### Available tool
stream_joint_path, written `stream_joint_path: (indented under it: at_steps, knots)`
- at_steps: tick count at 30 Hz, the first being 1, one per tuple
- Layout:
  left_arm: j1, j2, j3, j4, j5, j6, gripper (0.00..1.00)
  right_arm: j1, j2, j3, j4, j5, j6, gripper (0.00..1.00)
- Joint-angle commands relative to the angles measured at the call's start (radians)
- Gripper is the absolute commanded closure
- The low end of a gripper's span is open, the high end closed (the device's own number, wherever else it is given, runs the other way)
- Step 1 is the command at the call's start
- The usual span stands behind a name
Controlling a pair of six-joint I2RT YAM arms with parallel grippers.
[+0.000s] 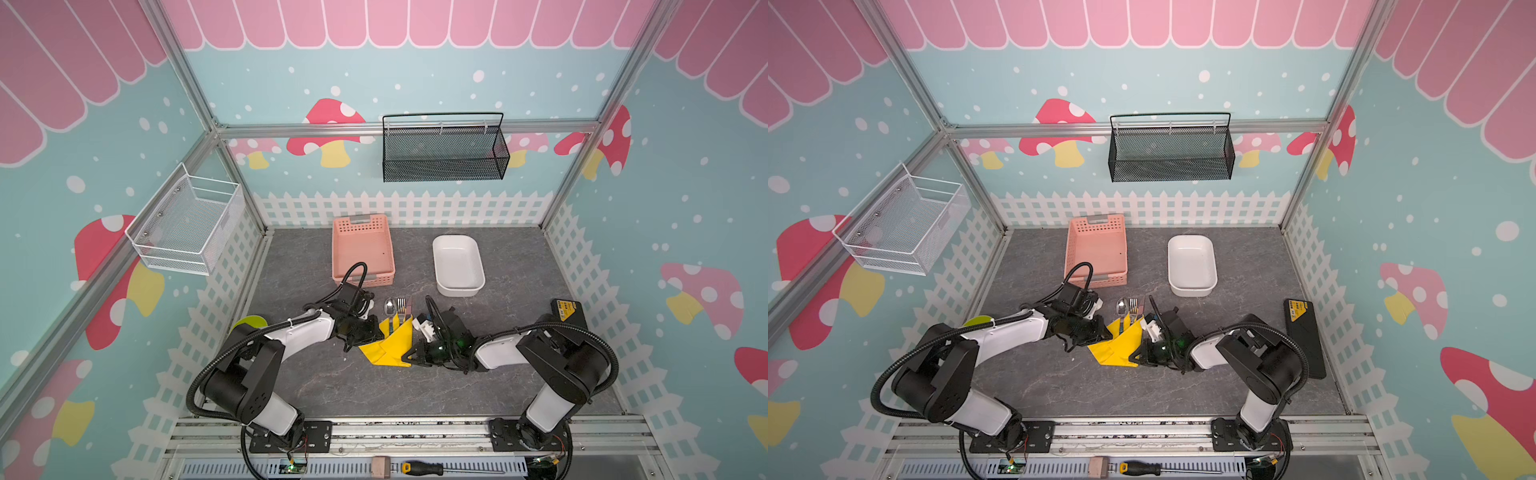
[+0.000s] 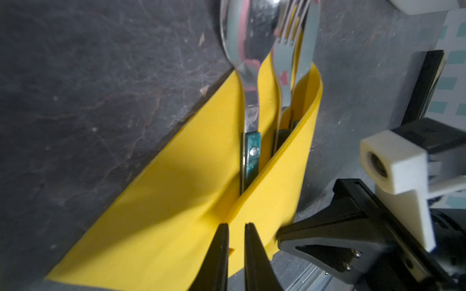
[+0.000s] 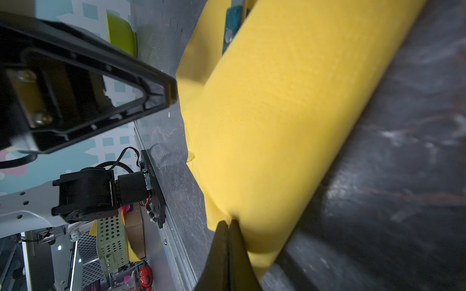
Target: Place the utensils on the paper napkin and roll it up
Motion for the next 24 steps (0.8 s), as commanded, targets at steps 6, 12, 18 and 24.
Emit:
stream_joint_path:
  at_steps: [6,12,18,24]
  knots:
    - [-0.097,0.01,0.074,-0.063,-0.023,0.025,0.86,0.002,0.011,0.0,-0.009,-0.002,0.005,1.0]
    - [-0.114,0.057,0.046,-0.065,-0.113,0.037,0.97,0.002,0.013,0.008,-0.016,0.0,0.001,1.0]
    - [-0.113,0.103,0.036,-0.055,-0.126,0.054,0.99,0.002,0.016,0.009,-0.021,-0.002,-0.004,1.0]
    - [-0.114,0.151,0.026,-0.034,-0.123,0.055,1.0,0.002,0.008,0.009,-0.025,0.0,-0.002,0.99]
